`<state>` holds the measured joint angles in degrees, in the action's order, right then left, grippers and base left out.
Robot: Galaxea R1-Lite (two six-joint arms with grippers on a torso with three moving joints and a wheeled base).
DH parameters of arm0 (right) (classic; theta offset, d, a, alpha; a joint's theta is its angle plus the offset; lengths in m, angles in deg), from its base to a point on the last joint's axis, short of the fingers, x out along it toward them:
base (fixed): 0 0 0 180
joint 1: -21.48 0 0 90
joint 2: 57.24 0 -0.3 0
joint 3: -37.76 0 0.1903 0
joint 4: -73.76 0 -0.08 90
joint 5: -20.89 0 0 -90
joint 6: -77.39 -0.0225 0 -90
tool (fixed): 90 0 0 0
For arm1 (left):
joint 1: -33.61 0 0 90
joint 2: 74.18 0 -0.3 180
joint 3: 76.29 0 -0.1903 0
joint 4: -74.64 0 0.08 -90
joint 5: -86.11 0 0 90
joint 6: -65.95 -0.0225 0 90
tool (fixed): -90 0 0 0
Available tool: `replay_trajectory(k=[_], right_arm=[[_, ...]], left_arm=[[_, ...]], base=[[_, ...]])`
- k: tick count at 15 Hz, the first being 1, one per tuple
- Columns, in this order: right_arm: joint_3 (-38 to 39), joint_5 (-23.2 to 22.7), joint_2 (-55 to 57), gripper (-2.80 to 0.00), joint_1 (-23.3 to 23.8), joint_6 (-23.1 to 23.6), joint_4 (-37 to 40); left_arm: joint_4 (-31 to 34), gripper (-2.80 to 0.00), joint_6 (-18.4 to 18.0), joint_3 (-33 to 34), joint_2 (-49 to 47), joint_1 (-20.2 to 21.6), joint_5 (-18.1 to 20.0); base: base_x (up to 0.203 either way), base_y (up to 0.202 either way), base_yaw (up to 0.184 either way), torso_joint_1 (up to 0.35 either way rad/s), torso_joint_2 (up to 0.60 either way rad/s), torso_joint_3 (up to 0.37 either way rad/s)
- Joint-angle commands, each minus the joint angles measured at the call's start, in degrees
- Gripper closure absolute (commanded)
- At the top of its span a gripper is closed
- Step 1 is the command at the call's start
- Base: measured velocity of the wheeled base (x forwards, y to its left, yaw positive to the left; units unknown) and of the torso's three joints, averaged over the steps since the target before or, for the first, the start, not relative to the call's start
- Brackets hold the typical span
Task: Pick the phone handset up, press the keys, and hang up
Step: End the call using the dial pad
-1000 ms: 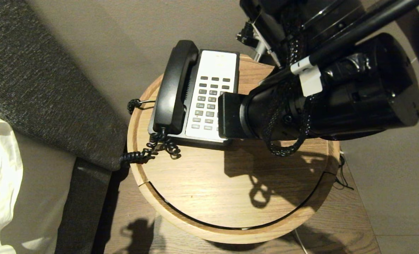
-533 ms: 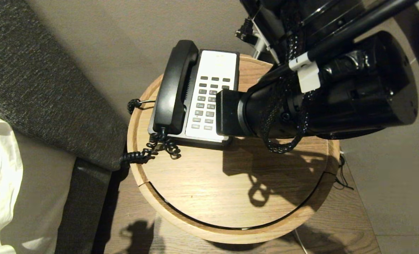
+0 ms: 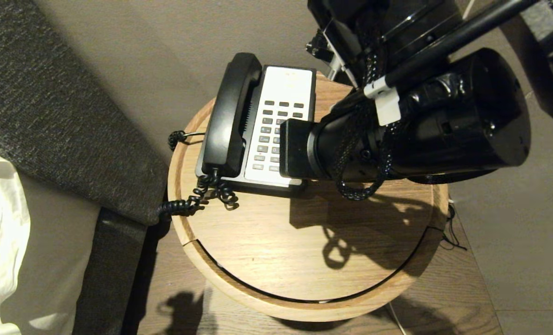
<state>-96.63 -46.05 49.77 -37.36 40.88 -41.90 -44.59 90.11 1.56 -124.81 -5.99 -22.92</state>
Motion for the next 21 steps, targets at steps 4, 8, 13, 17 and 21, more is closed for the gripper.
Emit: replay_trajectory(k=[4,8,13,17,21], right_arm=[[0.01,0.31,1.01,0.00,0.40,-0.22,-0.02],[0.10,0.52,0.92,0.00,0.48,-0.16,0.33],[0.01,0.55,0.09,0.00,0.48,-0.07,-0.02],[0.20,0.15,-4.41,0.00,0.56,-0.36,0.87],[1.13,0.42,-10.26,0.00,0.57,-1.91,4.55]], left_arm=[[0.22,0.00,0.27,0.30,0.35,0.32,0.75],[0.30,0.00,0.27,0.74,0.79,0.50,0.75],[0.30,0.00,0.27,2.55,2.02,0.94,0.84],[0.39,0.00,1.82,4.00,3.19,2.26,1.72],[0.76,0.00,2.19,6.75,6.05,5.25,1.81]], base=[[0.000,0.000,0.000,0.000,0.00,0.000],[0.000,0.000,0.000,0.000,0.00,0.000],[0.000,0.000,0.000,0.000,0.00,0.000],[0.000,0.000,0.000,0.000,0.00,0.000],[0.000,0.000,0.000,0.000,0.00,0.000]])
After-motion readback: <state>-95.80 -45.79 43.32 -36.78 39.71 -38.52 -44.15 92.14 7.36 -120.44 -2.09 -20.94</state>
